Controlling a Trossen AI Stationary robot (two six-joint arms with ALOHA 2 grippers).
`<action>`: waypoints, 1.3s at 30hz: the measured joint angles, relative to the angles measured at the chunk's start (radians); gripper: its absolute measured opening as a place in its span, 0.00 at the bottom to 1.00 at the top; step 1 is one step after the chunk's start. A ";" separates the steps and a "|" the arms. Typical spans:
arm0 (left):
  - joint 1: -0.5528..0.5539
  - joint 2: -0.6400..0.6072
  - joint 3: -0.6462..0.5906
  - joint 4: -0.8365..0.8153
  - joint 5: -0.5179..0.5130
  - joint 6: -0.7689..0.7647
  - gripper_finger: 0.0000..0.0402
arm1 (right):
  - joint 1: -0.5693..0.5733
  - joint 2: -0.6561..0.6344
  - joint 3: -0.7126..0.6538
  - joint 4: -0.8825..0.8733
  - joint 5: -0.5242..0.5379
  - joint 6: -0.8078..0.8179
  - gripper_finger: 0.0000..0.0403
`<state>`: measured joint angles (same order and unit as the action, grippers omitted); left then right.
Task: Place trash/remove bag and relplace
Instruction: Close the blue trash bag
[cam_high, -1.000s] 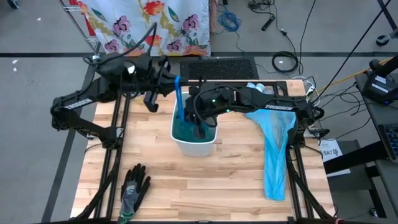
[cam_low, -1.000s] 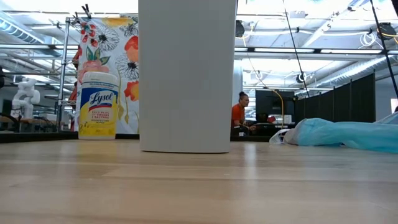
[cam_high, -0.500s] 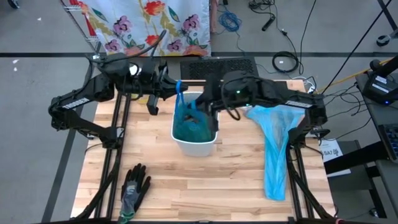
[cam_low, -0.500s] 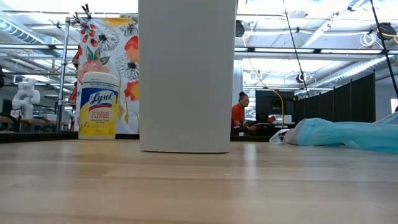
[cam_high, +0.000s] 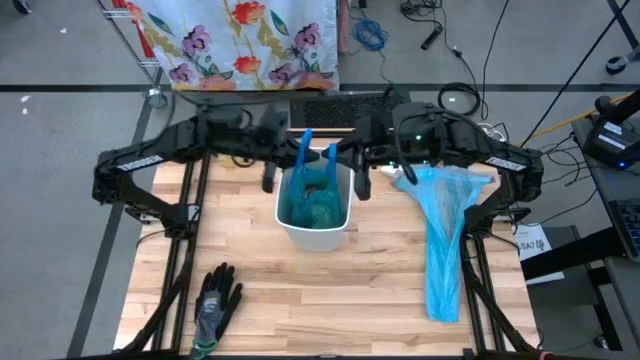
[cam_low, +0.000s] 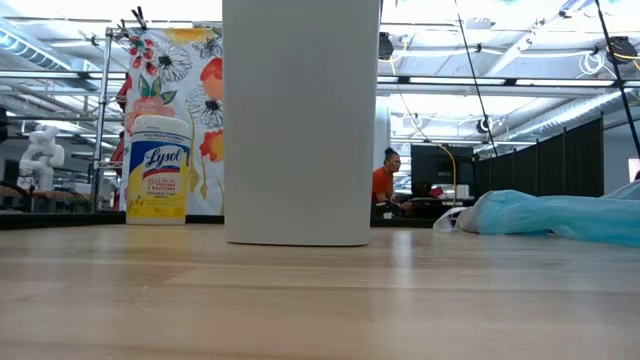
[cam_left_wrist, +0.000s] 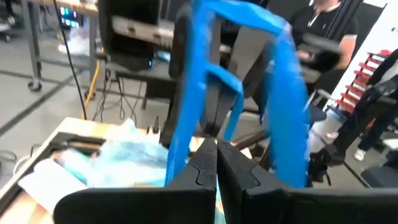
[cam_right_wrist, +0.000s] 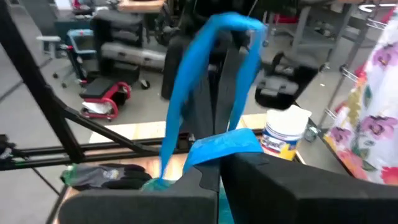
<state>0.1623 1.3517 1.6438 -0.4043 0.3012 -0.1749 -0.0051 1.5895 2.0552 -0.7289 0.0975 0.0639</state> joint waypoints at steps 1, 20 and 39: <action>-0.005 0.011 0.000 -0.002 0.000 0.000 0.01 | 0.000 0.001 -0.001 -0.001 0.011 -0.001 0.00; -0.014 0.130 -0.001 0.119 0.045 -0.027 0.01 | 0.004 0.000 -0.001 0.012 0.007 -0.020 0.00; 0.015 0.137 -0.001 0.291 -0.033 0.040 0.01 | 0.055 0.000 0.000 -0.034 0.000 0.110 0.00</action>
<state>0.1776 1.4891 1.6424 -0.1132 0.2677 -0.1352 0.0495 1.5894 2.0552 -0.7632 0.0976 0.1744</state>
